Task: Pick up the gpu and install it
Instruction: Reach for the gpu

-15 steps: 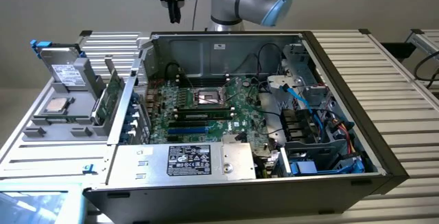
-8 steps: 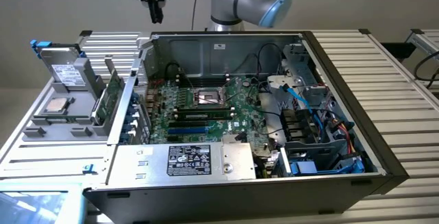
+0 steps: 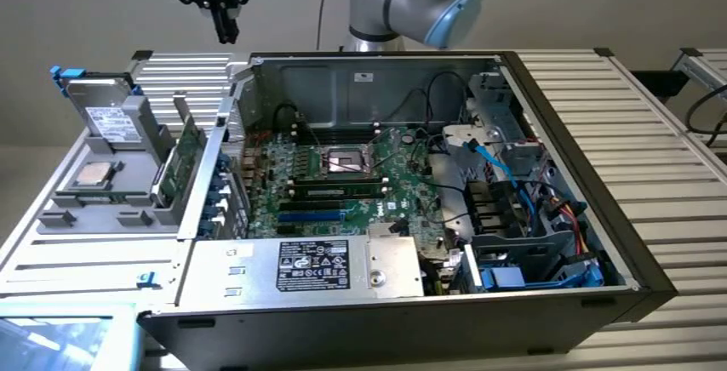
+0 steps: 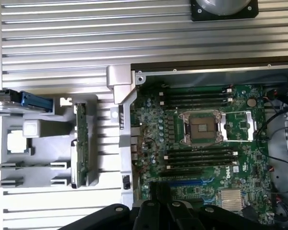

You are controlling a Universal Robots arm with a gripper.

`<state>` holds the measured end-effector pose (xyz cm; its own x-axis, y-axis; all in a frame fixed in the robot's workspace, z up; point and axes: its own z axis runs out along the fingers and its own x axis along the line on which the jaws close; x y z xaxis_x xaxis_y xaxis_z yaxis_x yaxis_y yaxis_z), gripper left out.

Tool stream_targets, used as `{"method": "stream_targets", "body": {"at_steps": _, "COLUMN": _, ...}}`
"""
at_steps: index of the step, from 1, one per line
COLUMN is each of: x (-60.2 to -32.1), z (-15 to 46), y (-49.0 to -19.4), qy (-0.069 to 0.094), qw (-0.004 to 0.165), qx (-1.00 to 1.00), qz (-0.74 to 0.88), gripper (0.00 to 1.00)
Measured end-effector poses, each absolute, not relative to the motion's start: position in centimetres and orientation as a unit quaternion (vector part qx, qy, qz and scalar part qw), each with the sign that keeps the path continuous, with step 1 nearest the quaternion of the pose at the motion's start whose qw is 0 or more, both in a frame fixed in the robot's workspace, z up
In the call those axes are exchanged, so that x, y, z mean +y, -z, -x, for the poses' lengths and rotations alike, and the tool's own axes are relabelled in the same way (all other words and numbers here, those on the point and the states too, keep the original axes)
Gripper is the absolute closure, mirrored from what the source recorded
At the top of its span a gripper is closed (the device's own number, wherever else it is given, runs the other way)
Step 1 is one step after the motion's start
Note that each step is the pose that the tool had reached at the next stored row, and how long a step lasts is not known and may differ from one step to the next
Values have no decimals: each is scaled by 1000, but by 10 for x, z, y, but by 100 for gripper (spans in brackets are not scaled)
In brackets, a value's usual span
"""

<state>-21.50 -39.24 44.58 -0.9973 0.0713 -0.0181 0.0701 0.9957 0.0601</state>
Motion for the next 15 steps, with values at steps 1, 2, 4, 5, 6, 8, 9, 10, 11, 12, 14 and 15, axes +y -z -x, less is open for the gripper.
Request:
{"method": "stream_targets", "body": {"at_steps": 1, "x": -392, "z": 220, "y": -445, "qy": -30, "qw": 10, "qx": 999, "qz": -35, "gripper": 88}}
{"method": "stream_targets", "body": {"at_steps": 2, "x": -391, "z": 224, "y": -444, "qy": -30, "qw": 10, "qx": 999, "qz": -35, "gripper": 88}}
{"method": "stream_targets", "body": {"at_steps": 4, "x": -390, "z": 233, "y": -441, "qy": -30, "qw": 10, "qx": 999, "qz": -35, "gripper": 88}}
{"method": "stream_targets", "body": {"at_steps": 5, "x": -389, "z": 238, "y": -440, "qy": -30, "qw": 10, "qx": 999, "qz": -35, "gripper": 88}}
{"method": "stream_targets", "body": {"at_steps": 6, "x": -388, "z": 242, "y": -439, "qy": -30, "qw": 10, "qx": 999, "qz": -35, "gripper": 88}}
{"method": "stream_targets", "body": {"at_steps": 8, "x": -387, "z": 251, "y": -436, "qy": -30, "qw": 10, "qx": 999, "qz": -35, "gripper": 88}}
{"method": "stream_targets", "body": {"at_steps": 9, "x": -386, "z": 256, "y": -435, "qy": -30, "qw": 10, "qx": 999, "qz": -35, "gripper": 88}}
{"method": "stream_targets", "body": {"at_steps": 10, "x": -386, "z": 261, "y": -434, "qy": -30, "qw": 10, "qx": 999, "qz": -35, "gripper": 88}}
{"method": "stream_targets", "body": {"at_steps": 11, "x": -385, "z": 265, "y": -433, "qy": -30, "qw": 10, "qx": 999, "qz": -35, "gripper": 88}}
{"method": "stream_targets", "body": {"at_steps": 12, "x": -384, "z": 270, "y": -431, "qy": -30, "qw": 10, "qx": 999, "qz": -35, "gripper": 88}}
{"method": "stream_targets", "body": {"at_steps": 14, "x": -383, "z": 279, "y": -429, "qy": -30, "qw": 10, "qx": 999, "qz": -35, "gripper": 88}}
{"method": "stream_targets", "body": {"at_steps": 15, "x": -382, "z": 283, "y": -428, "qy": -30, "qw": 10, "qx": 999, "qz": -35, "gripper": 88}}
